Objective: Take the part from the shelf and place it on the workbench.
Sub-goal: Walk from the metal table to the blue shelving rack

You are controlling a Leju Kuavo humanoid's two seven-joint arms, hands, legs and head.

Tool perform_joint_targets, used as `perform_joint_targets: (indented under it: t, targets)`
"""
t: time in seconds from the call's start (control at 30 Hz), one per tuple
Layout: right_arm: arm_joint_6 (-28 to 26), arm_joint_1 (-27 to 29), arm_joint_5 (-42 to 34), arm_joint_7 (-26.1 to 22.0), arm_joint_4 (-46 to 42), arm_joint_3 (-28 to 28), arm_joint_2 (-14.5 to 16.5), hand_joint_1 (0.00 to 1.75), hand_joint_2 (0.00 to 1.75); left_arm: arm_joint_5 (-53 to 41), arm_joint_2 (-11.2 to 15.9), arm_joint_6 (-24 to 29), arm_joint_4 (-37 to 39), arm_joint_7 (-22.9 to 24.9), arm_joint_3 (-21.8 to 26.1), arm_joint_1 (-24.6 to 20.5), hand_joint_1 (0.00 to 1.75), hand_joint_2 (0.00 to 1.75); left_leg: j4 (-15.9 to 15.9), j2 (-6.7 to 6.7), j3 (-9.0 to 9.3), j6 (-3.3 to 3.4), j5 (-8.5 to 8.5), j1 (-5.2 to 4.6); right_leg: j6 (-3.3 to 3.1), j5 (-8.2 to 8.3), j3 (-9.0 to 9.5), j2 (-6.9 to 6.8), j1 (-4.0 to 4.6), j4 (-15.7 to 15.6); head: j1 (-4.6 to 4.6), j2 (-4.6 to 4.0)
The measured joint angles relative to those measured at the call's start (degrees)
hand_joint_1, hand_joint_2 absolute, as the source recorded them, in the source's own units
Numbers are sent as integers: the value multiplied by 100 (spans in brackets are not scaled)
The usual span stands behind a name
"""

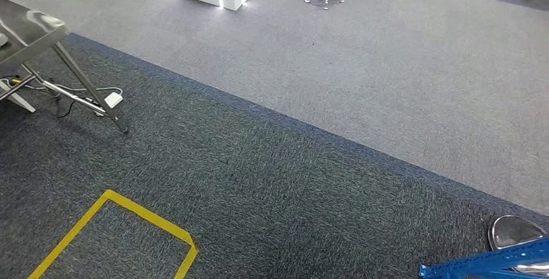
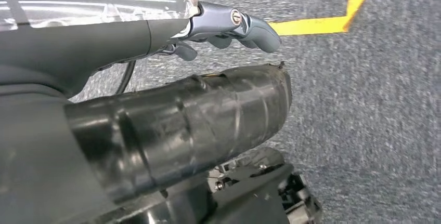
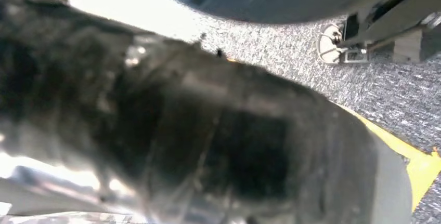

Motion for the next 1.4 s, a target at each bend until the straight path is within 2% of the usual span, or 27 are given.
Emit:
perform_joint_targets:
  t: [0.07,0.13,0.2,0.27,0.3,0.33,0.37,0.4,0.43,0.5,0.57,0.63,0.7,0.77,0.83,0.87,0.9,0.93,1.0,1.07,1.13,1.17,1.23,1.3,1.33,1.37,1.4]
  targets:
    - [1,-6,4,11,3,1,4,0,0,3,3,-3,0,4,4,-5,0,0,27,75,17,-83,-47,-24,-67,-6,88,-87,29,-191,-6,0]
    - [1,0,4,20,4,1,5,0,0,5,2,-4,0,8,7,-18,0,0,24,130,67,-155,-77,-7,-150,7,83,27,33,-200,-11,0]
    - [-1,-4,5,32,4,1,4,0,0,5,0,-10,0,10,9,-26,0,0,223,-40,21,-213,-257,22,-235,34,81,136,25,-217,-11,0]
    - [-1,-19,7,40,4,1,3,0,0,5,-1,-17,0,13,15,-18,0,0,864,-306,-258,-229,-647,32,-297,56,62,244,42,-222,-11,0]
    - [-1,-23,7,40,4,1,3,0,0,5,-1,-20,0,15,20,-10,0,0,1265,-372,-446,-222,-829,30,-317,63,49,307,62,-221,-11,0]
    - [-1,-21,9,40,4,1,3,0,0,5,-1,-20,0,18,25,-2,0,0,1579,-403,-600,-207,-925,26,-330,69,40,377,84,-220,-11,0]
    - [0,-16,10,41,4,1,3,0,0,5,-1,-20,0,22,30,5,0,0,1702,-422,-674,-178,-897,15,-338,74,38,456,107,-219,-11,0]
    - [-1,-11,12,41,4,1,3,0,0,5,0,-20,0,26,32,10,0,0,1591,-442,-641,-132,-749,-2,-343,78,41,537,130,-219,-11,0]
    - [-1,-8,13,42,4,1,3,0,0,5,1,-20,0,29,34,12,0,0,1273,-490,-514,-67,-521,-27,-346,81,47,616,149,-219,-11,0]
    - [1,-10,14,43,8,1,18,0,0,6,8,-20,0,32,39,10,0,0,476,-736,-185,92,-133,-79,-346,91,49,746,163,-216,-8,0]
    - [2,-13,15,43,13,1,35,0,0,7,17,-20,0,33,44,2,0,0,95,-882,-34,170,-22,-120,-319,109,29,844,144,-213,-14,0]
    - [2,-3,20,46,14,1,39,0,0,8,15,-20,0,34,45,-14,0,0,5,-784,8,165,15,-114,-264,135,12,936,140,-230,-25,0]
    - [1,8,26,56,15,1,36,0,0,10,5,-20,0,34,45,-20,0,0,-145,-652,79,170,96,-72,-213,71,-29,782,162,-162,-12,0]
    - [1,2,36,73,15,1,31,0,0,13,-1,-21,0,34,47,-12,0,0,-240,-498,116,180,146,-52,-162,-230,-251,491,150,298,6,0]
    - [1,-4,46,87,15,1,27,0,0,14,-3,-25,0,36,50,4,0,0,-242,-327,111,176,135,-47,-98,-537,-577,376,94,971,12,0]
    - [1,-2,52,92,15,1,21,0,0,14,-4,-26,0,37,51,10,0,0,-232,-244,111,160,120,-39,-63,-557,-656,352,62,1139,12,0]
    - [1,1,57,96,15,1,15,0,0,14,-8,-26,0,38,51,10,0,0,-216,-169,113,137,100,-25,-25,-468,-630,323,30,1100,12,0]
    - [1,6,62,99,15,1,8,0,0,14,-11,-26,0,38,51,7,0,0,-186,-104,118,104,70,-5,15,-288,-488,265,-2,836,12,0]
    - [4,8,74,106,15,1,1,0,0,17,-15,-26,0,38,53,0,0,0,-84,0,112,6,-20,11,63,3,-129,12,-28,133,15,0]
    - [7,5,89,112,15,1,2,0,0,26,-15,-25,0,38,60,-5,0,0,-1,89,112,-91,-105,-6,-2,47,14,-119,-5,-157,5,0]
    - [8,11,97,115,15,1,1,0,0,31,-16,-24,0,37,68,-20,0,0,13,177,163,-155,-142,-2,-109,23,-3,-11,19,-127,-6,0]
    - [8,16,99,116,15,1,1,0,0,31,-16,-25,0,36,70,-31,0,0,31,162,184,-188,-176,16,-144,27,0,44,18,-134,-7,0]
    - [7,9,100,117,15,1,1,0,0,30,-18,-25,0,35,75,-43,0,0,298,-60,90,-231,-397,50,-217,50,2,157,10,-155,-8,0]
    - [8,-2,104,126,15,1,1,0,0,31,-19,-26,0,34,83,-35,0,0,995,-332,-235,-237,-773,60,-271,68,-9,274,29,-159,-8,0]
    - [11,-6,107,133,15,1,1,0,0,31,-19,-26,0,34,87,-25,0,0,1370,-384,-422,-230,-906,59,-286,73,-15,345,46,-158,-8,0]
    - [18,-5,111,140,15,1,1,0,0,31,-19,-26,0,34,90,-15,0,0,1620,-409,-561,-217,-943,57,-296,76,-15,424,64,-157,-9,0]
    - [26,-1,115,146,15,1,1,0,0,31,-19,-26,0,35,91,-6,0,0,1664,-425,-612,-192,-859,54,-300,77,-9,508,81,-156,-9,0]
